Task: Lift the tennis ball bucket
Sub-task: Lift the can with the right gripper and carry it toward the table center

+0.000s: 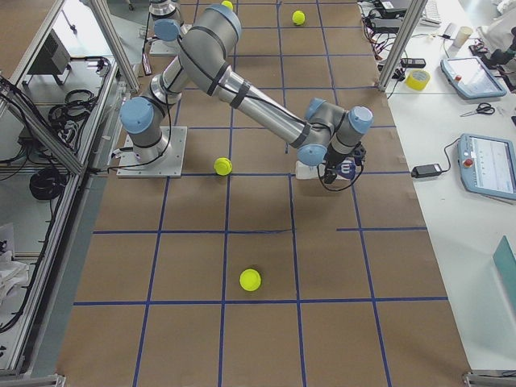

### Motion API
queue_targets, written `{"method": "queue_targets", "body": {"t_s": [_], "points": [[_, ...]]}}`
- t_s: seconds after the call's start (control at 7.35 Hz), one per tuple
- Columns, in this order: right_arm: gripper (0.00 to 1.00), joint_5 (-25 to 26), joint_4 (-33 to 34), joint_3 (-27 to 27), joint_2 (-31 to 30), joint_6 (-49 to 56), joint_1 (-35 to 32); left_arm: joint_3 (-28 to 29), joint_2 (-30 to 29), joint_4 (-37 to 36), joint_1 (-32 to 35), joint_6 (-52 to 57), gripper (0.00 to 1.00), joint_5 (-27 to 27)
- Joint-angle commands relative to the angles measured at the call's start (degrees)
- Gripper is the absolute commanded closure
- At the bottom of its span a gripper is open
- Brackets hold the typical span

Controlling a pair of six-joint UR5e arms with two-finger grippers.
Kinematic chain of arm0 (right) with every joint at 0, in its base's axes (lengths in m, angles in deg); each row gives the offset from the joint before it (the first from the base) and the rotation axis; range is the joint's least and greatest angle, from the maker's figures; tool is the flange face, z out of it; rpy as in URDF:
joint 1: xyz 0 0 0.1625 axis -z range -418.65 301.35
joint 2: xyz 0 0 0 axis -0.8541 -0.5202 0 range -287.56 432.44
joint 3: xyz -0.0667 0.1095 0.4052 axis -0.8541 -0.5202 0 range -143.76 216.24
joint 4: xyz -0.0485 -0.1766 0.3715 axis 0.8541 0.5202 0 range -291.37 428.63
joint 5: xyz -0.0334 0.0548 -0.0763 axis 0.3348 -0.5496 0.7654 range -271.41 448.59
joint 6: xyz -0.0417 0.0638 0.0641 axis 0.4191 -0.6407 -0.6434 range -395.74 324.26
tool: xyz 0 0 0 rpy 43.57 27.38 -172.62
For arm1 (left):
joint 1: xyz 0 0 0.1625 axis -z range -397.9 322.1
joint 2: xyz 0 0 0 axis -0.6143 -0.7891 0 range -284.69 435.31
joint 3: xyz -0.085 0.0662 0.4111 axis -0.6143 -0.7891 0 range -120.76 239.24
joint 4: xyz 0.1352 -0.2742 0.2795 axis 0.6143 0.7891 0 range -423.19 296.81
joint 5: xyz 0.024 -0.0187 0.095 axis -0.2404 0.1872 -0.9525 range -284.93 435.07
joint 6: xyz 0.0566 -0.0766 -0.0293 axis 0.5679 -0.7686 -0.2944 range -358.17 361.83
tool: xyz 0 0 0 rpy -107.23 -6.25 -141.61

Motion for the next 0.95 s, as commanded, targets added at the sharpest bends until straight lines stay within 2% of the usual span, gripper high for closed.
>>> {"method": "queue_targets", "body": {"t_s": [0.0, 0.27, 0.54, 0.82], "points": [[0.42, -0.15, -4.17, -0.03, -4.16, 5.04, -3.76, -0.03, 0.00, 0.02, 0.00, -0.05, 0.00, 0.01], [0.42, -0.76, -4.37, -0.03, -6.46, 9.35, -12.18, -0.12, 0.00, -0.06, 0.00, -0.05, 0.00, 0.01], [0.42, -9.42, -3.84, -0.03, -7.43, 16.20, -17.31, -0.03, 0.00, -0.07, 0.00, 0.04, 0.00, 0.01], [0.42, -9.90, -2.71, -0.03, -7.61, 18.86, -23.63, -0.03, 0.09, -0.07, -0.09, 0.12, 0.00, -0.17]]}}
